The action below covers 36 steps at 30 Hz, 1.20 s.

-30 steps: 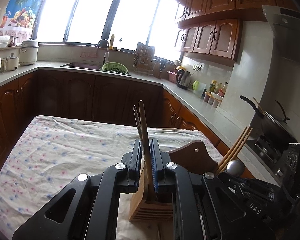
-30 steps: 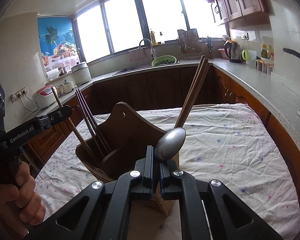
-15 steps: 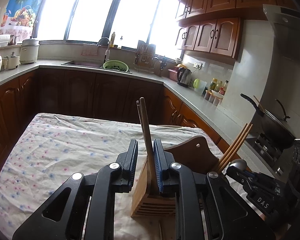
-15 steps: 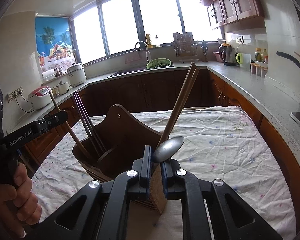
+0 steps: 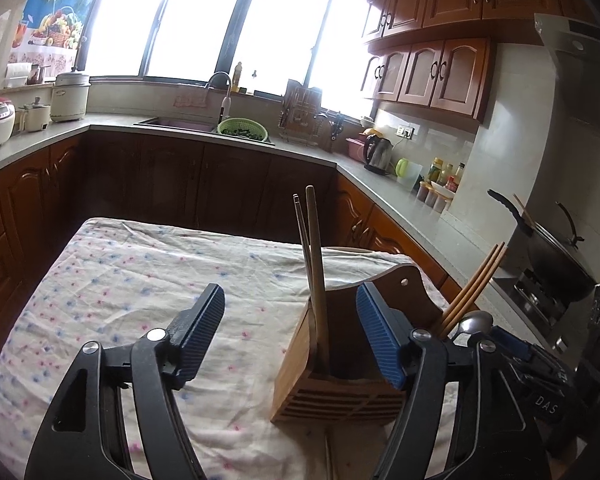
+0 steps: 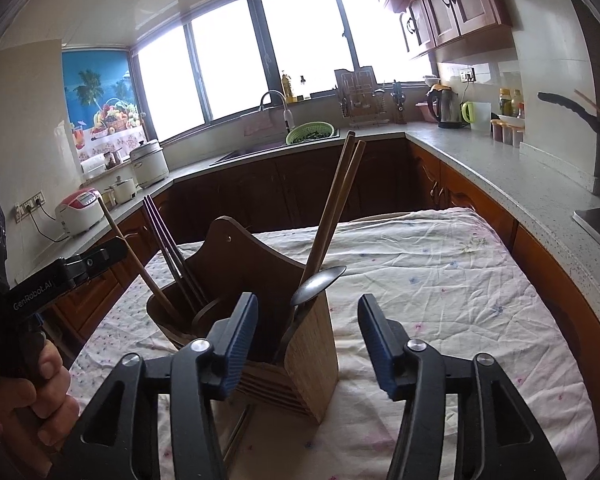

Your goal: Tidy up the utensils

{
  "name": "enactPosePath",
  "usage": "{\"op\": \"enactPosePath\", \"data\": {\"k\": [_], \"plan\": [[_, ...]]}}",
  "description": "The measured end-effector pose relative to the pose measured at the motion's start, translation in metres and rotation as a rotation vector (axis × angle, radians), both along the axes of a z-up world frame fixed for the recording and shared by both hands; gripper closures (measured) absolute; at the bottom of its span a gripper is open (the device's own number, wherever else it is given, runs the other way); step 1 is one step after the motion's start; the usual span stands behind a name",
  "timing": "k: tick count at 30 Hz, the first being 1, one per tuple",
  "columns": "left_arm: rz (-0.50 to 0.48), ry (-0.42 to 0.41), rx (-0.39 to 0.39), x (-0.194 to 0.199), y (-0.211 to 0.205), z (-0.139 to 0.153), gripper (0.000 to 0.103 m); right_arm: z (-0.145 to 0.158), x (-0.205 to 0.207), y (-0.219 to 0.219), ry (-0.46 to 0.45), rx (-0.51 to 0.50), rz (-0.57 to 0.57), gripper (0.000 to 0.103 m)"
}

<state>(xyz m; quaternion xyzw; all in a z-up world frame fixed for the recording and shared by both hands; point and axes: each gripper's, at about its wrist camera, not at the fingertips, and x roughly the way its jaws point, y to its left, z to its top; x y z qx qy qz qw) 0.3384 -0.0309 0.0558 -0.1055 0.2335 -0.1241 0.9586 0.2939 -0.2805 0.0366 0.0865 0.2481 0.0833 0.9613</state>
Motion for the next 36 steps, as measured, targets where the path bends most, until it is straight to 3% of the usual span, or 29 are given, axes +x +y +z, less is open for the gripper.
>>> {"op": "enactPosePath", "data": {"k": [1, 7, 18, 36], "plan": [[0.007, 0.001, -0.001, -0.003, 0.002, 0.0, 0.019, 0.0, -0.002, -0.001, -0.006, 0.003, -0.005, 0.029], [0.017, 0.0, -0.013, -0.024, 0.015, 0.0, 0.011, 0.003, -0.015, -0.007, -0.029, 0.033, -0.018, 0.017], [0.045, 0.006, -0.004, -0.066, 0.032, -0.001, 0.004, 0.009, -0.047, -0.005, -0.054, 0.058, -0.006, 0.013], [0.097, -0.007, 0.075, -0.176, 0.044, -0.01, 0.0, 0.005, -0.14, -0.002, -0.127, 0.129, 0.023, 0.006]]}}
